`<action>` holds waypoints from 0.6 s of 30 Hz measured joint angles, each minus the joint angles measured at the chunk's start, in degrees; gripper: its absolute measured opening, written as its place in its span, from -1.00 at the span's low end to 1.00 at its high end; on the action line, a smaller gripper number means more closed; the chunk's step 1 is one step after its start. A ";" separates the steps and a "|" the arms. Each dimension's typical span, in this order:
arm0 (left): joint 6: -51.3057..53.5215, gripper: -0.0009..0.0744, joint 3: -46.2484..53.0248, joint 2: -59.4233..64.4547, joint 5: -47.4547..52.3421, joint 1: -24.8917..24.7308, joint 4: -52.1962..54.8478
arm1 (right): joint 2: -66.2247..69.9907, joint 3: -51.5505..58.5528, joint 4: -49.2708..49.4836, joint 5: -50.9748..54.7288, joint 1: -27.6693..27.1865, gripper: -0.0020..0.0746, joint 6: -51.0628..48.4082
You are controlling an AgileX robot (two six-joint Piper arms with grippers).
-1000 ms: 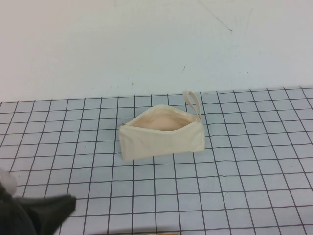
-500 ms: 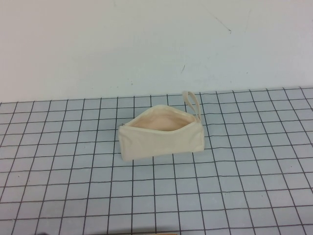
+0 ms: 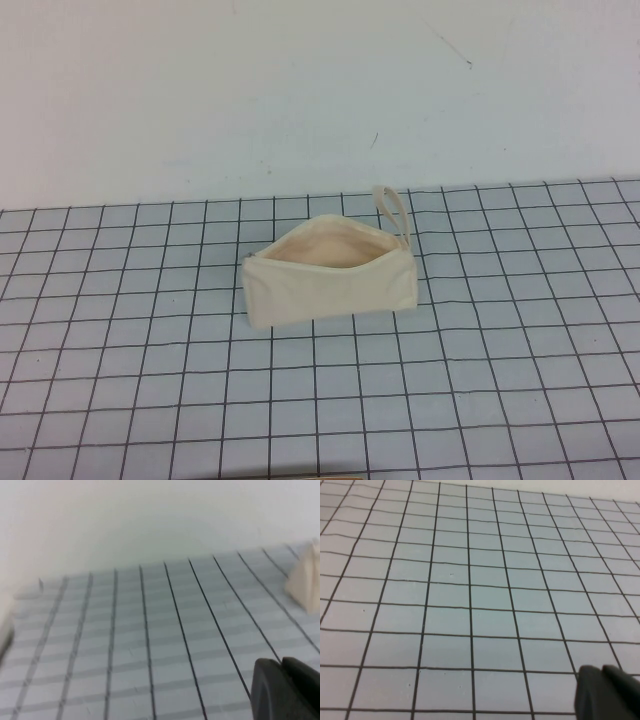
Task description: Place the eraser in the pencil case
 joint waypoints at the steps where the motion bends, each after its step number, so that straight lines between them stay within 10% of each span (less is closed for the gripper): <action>1: 0.08 -0.98 0.18 -0.10 2.60 0.15 0.12 | 0.00 0.00 0.00 0.00 0.00 -0.95 0.00; 18: -6.45 -0.98 0.32 -0.10 9.33 0.24 -0.08 | 0.00 0.00 0.00 0.00 0.00 -0.95 0.00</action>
